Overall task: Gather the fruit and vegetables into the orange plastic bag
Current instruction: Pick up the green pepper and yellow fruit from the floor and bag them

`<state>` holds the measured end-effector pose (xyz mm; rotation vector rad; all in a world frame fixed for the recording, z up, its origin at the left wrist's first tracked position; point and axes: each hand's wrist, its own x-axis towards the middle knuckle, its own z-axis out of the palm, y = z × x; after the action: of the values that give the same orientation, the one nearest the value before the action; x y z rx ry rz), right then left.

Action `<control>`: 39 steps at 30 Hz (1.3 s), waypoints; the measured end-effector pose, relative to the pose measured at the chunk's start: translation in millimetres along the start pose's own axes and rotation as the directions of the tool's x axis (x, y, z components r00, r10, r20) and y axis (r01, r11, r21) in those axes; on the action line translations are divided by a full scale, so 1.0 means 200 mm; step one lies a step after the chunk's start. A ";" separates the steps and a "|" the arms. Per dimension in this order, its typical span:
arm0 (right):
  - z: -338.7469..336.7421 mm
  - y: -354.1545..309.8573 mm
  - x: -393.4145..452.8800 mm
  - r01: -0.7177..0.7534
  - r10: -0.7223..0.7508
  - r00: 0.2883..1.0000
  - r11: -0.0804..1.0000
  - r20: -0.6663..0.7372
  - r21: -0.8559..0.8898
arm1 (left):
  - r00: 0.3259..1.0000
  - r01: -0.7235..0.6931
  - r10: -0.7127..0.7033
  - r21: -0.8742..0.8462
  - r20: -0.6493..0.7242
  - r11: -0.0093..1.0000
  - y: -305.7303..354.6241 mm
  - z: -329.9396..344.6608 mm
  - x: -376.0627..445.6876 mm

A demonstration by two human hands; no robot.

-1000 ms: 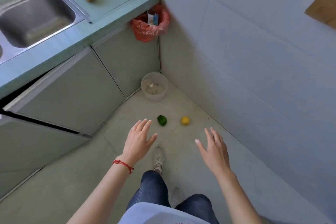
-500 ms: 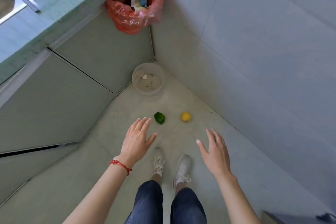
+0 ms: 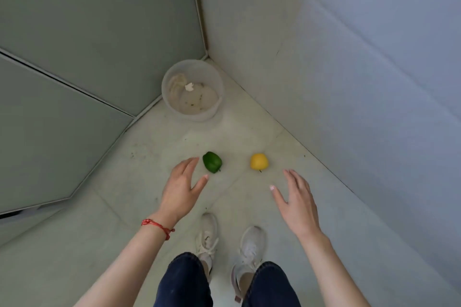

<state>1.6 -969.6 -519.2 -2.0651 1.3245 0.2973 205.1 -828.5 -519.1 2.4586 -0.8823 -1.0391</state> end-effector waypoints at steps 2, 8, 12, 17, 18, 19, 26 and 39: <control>0.12 0.09 0.12 0.006 -0.006 1.000 1.000 0.006 0.002 | 1.000 0.030 -0.030 -0.050 0.005 0.998 -0.09 0.12 0.11; 0.48 0.32 0.45 0.019 -0.019 1.000 0.998 -0.006 0.067 | 0.992 0.121 -0.110 -0.199 0.063 0.973 -0.36 0.47 0.41; 0.69 0.43 0.64 0.017 -0.015 1.000 0.988 -0.012 0.151 | 0.979 0.203 -0.188 -0.370 0.076 0.906 -0.55 0.68 0.58; 0.92 0.55 0.85 -0.049 0.056 0.998 0.952 -0.015 0.303 | 0.944 0.328 -0.302 -0.481 0.134 0.813 -0.72 0.92 0.79; 0.95 0.57 0.89 -0.068 0.077 0.997 0.941 -0.014 0.332 | 0.934 0.353 -0.324 -0.504 0.147 0.788 -0.75 0.96 0.82; 0.99 0.60 0.92 -0.090 0.101 0.995 0.930 -0.013 0.357 | 0.923 0.380 -0.350 -0.526 0.160 0.761 -0.78 1.00 0.86; 1.14 0.71 1.13 -0.247 0.258 0.965 0.850 0.040 0.465 | 0.857 0.463 -0.490 -0.655 0.159 0.597 -0.86 1.19 1.08; 1.25 0.72 1.23 -0.330 0.314 0.943 0.825 0.113 0.459 | 0.821 0.493 -0.517 -0.757 0.242 0.429 -0.87 1.31 1.17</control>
<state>27.1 -1027.9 -893.7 -1.4218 1.5474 0.1304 212.3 -865.1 -909.2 1.8927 0.4007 -1.2119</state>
